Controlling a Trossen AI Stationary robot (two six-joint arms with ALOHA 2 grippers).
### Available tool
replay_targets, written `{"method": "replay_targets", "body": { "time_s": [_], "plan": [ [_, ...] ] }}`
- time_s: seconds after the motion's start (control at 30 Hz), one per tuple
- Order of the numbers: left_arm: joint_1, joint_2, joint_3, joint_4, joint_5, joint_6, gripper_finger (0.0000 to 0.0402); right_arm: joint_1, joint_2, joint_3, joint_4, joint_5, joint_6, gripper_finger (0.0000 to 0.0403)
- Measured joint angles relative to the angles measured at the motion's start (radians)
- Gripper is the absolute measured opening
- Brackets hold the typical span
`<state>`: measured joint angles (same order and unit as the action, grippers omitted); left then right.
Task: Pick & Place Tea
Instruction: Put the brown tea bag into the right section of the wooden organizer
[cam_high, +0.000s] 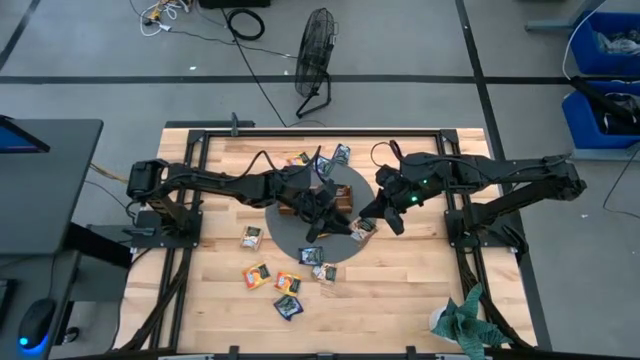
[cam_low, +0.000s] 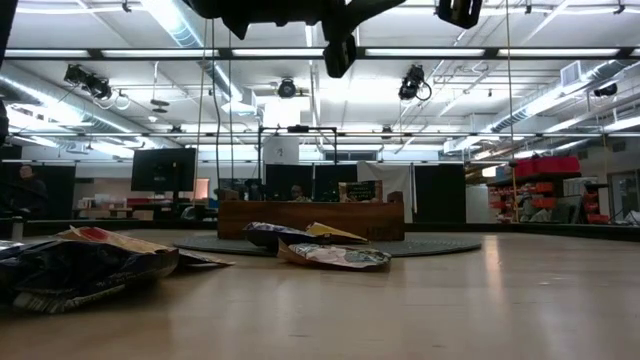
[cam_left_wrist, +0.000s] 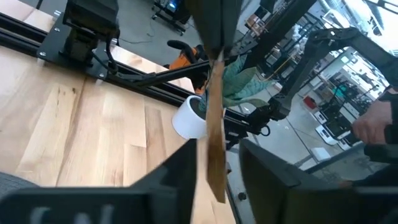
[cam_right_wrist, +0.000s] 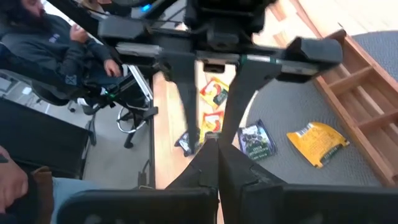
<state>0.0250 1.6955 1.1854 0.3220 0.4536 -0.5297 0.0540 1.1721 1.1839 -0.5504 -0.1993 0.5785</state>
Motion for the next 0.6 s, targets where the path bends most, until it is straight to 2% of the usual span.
{"method": "replay_targets", "body": {
  "time_s": [0.13, 0.17, 0.37, 0.6],
  "plan": [
    [0.0, 0.0, 0.0, -0.001, 0.003, 0.023, 0.0022, 0.0, 0.001, 0.0, 0.001, 0.0, 0.0, 0.0],
    [0.0, 0.0, 0.0, 0.001, 0.003, 0.025, 0.0014, 0.0, 0.001, 0.0, 0.002, 0.001, 0.0, 0.0],
    [0.0, 0.0, 0.0, 0.004, -0.015, 0.018, 0.0008, 0.0, -0.003, 0.0, 0.004, 0.004, 0.009, 0.0004],
    [-0.008, 0.0, 0.0, 0.007, -0.125, 0.028, 0.0005, 0.0, -0.063, 0.0, 0.004, 0.043, 0.006, 0.0066]
  ]
}}
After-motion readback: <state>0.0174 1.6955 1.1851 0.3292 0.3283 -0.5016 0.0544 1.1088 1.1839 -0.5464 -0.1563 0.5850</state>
